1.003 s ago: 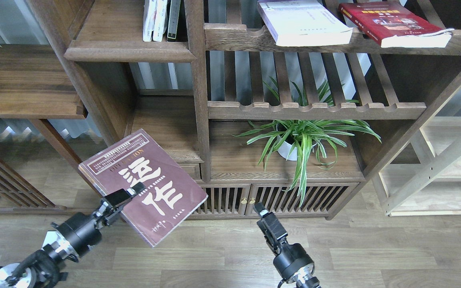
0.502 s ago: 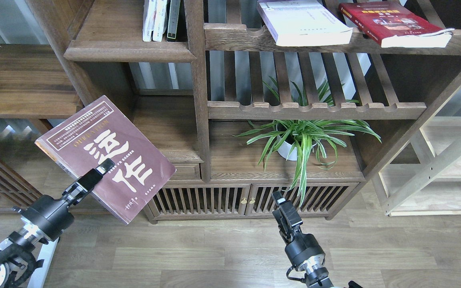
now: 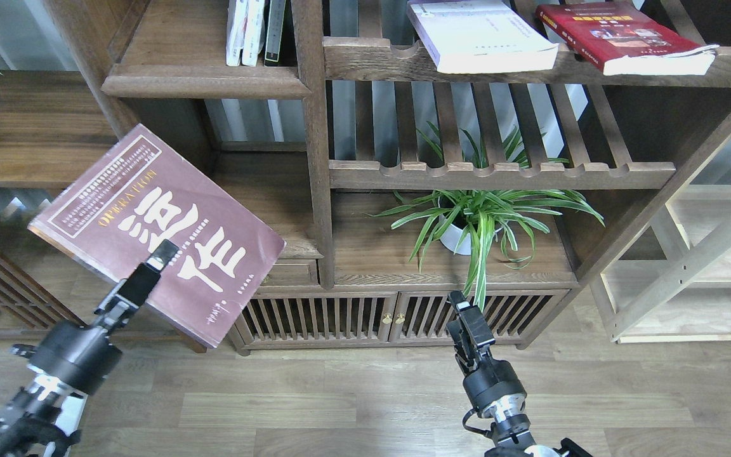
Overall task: Organize books on shelf
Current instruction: 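Raise the maroon book with the left gripper up and outward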
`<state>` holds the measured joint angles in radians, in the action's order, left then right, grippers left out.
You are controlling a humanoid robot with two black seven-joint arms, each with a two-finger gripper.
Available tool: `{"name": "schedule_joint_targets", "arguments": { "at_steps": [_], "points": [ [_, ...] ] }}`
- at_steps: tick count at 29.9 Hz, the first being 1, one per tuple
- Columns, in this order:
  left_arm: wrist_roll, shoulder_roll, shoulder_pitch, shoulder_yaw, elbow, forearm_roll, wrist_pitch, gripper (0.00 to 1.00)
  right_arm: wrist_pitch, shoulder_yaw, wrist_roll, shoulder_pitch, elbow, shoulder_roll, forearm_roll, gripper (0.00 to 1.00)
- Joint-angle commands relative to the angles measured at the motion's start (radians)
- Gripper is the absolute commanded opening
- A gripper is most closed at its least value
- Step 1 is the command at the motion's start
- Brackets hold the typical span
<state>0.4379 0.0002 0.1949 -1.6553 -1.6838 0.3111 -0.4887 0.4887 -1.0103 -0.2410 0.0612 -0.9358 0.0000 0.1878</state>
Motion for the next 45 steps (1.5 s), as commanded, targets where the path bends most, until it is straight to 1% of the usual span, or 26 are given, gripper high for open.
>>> {"name": "schedule_joint_targets", "arguments": {
  "at_steps": [1, 3, 7, 13, 17, 19, 23, 30, 38, 41, 45],
  "points": [
    [0.036, 0.000, 0.005, -0.087, -0.043, 0.017, 0.000, 0.00, 0.000, -0.001, 0.000, 0.000, 0.000, 0.000, 0.001, 0.99],
    [0.048, 0.000, 0.005, -0.124, -0.059, 0.019, 0.000, 0.00, 0.000, -0.001, 0.000, 0.000, 0.000, 0.000, 0.001, 0.99],
    [0.047, 0.000, -0.009, -0.184, -0.063, 0.019, 0.000, 0.00, 0.000, -0.001, 0.000, 0.000, 0.000, 0.000, 0.001, 0.99],
    [0.044, 0.000, -0.012, -0.204, -0.063, 0.011, 0.000, 0.00, 0.000, -0.001, 0.000, 0.000, 0.000, 0.000, 0.002, 0.99],
    [0.051, 0.000, -0.035, -0.239, -0.063, 0.013, 0.000, 0.00, 0.000, -0.001, 0.000, 0.000, 0.000, 0.000, 0.004, 0.99],
    [0.051, 0.000, -0.060, -0.262, -0.059, 0.013, 0.000, 0.00, 0.000, -0.001, 0.000, 0.000, 0.000, 0.000, 0.005, 0.99],
    [0.051, 0.038, -0.116, -0.287, -0.054, 0.013, 0.000, 0.00, 0.000, -0.001, 0.000, 0.000, 0.000, 0.000, 0.005, 0.99],
    [0.051, 0.086, -0.227, -0.288, -0.060, 0.006, 0.000, 0.00, 0.000, -0.001, 0.000, 0.000, 0.000, 0.000, 0.005, 0.99],
    [0.051, 0.138, -0.394, -0.274, -0.042, 0.006, 0.000, 0.00, 0.000, -0.001, 0.000, 0.000, -0.002, 0.000, 0.005, 0.99],
    [0.051, 0.136, -0.429, -0.261, -0.027, 0.006, 0.000, 0.00, 0.000, -0.002, 0.000, 0.000, -0.002, 0.000, 0.007, 0.99],
    [0.051, 0.136, -0.446, -0.247, -0.025, 0.008, 0.000, 0.00, 0.000, -0.011, 0.000, 0.000, -0.002, 0.000, 0.007, 0.99]
  ]
}}
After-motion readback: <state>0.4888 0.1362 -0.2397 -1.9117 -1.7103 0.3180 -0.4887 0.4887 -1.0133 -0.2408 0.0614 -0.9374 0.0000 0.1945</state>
